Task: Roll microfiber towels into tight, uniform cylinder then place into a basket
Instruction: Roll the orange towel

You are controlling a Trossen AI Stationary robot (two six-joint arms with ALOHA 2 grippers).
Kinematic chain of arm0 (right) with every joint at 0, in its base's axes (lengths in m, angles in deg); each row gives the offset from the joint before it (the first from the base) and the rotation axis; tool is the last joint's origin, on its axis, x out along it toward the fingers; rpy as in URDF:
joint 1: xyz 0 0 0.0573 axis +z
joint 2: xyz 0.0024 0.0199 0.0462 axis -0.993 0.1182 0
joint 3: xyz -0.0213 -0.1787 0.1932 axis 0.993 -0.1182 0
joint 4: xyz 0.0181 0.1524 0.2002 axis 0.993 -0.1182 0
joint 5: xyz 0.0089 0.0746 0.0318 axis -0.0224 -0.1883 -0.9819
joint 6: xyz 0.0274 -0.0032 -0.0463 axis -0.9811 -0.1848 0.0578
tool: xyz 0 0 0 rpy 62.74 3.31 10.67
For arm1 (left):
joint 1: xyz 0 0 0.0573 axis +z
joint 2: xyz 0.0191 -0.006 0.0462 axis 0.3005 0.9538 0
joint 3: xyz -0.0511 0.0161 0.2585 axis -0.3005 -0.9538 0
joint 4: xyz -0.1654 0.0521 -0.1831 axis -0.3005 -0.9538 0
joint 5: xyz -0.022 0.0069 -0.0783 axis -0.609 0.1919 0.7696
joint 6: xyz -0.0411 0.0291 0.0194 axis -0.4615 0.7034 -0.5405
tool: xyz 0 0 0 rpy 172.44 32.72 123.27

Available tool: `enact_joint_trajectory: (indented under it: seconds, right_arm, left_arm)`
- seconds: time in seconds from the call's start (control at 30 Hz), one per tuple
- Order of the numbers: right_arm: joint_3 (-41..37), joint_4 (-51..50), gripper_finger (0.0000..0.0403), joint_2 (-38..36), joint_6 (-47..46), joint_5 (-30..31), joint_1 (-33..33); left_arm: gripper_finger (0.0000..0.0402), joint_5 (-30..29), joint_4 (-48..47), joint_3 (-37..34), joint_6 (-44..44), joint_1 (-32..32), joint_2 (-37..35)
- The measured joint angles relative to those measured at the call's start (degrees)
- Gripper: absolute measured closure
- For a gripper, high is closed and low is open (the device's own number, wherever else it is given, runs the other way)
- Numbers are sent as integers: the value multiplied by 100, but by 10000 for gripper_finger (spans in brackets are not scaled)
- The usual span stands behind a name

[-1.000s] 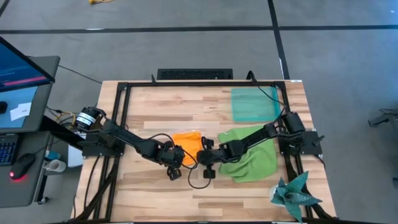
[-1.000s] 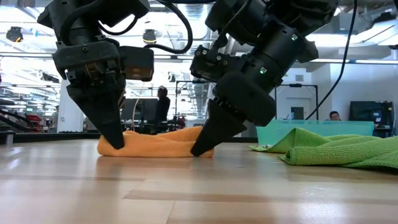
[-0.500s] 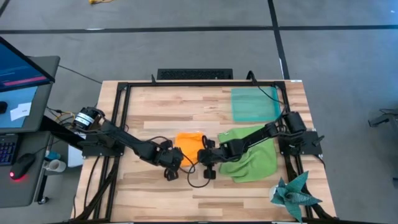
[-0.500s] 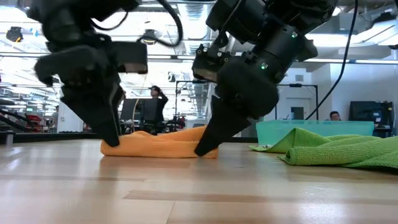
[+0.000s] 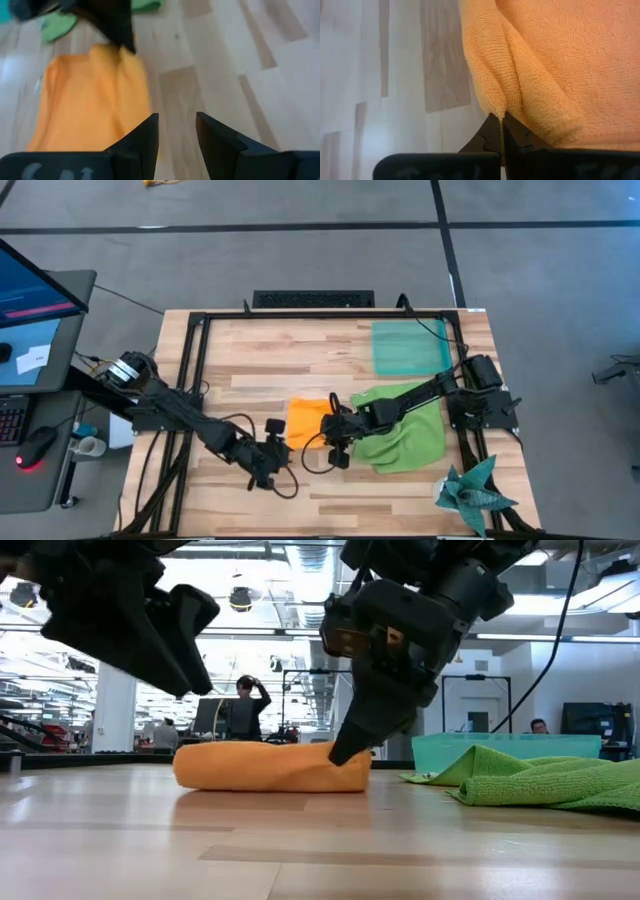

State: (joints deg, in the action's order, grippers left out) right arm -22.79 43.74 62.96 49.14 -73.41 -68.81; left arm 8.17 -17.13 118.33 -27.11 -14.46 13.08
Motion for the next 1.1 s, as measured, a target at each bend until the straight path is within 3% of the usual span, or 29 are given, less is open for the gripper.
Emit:
enact_joint_trajectory:
  seconds: [0.67,0.93,1.1]
  right_arm:
    - [13,-2,389,0,-209,-70,-55]
    - [22,-41,387,0,-143,-282,-55]
    - [28,-129,391,-5,-93,-453,-66]
  left_arm:
    - [279,-70,140,2,241,744,1007]
    - [281,534,92,11,-22,1143,996]
    - [317,675,-6,21,-16,1370,988]
